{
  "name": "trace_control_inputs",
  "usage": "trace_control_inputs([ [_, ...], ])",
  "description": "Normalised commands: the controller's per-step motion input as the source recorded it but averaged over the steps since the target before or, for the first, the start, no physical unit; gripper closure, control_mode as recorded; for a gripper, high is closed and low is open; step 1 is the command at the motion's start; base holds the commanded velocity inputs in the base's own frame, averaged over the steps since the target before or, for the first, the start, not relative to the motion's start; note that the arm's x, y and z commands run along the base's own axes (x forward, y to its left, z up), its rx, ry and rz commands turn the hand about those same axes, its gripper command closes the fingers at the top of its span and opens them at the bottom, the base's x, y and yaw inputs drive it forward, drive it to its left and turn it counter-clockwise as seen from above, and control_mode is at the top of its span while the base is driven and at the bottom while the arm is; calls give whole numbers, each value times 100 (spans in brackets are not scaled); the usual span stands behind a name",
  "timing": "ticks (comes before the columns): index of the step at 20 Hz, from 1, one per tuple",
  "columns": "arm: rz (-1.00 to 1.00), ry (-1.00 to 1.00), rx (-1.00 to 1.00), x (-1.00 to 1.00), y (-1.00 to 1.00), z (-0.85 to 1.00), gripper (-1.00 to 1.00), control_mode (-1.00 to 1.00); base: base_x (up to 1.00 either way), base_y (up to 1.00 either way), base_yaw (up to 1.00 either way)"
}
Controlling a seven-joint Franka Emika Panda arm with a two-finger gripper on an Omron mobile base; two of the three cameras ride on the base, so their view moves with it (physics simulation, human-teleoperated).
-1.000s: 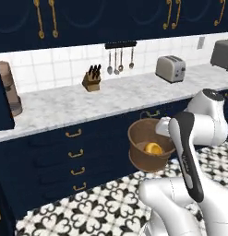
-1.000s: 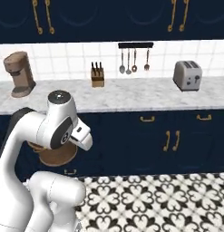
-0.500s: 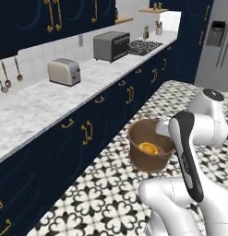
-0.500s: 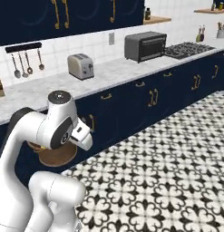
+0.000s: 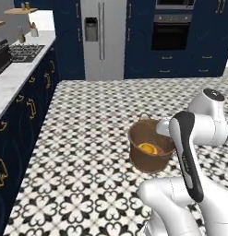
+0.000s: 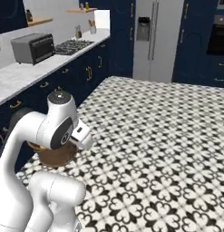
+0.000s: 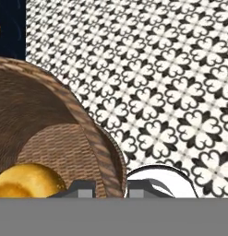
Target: Open the cabinet, pick up the bread from the cabinet and place it in the basket. Then move the basket to the dining counter.
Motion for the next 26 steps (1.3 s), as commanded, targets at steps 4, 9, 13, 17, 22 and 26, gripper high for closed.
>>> trace_control_inputs([
  [4,0,0,0,0,0,0,100,100,40,8,-81],
  [9,0,0,0,0,0,0,100,100,21,0,-85],
  [13,0,0,0,0,0,0,100,100,16,0,-88],
  [17,0,0,0,0,0,0,100,100,49,0,-76],
  [22,0,0,0,0,0,0,100,100,76,0,-66],
  [26,0,0,0,0,0,0,100,100,100,0,-54],
])
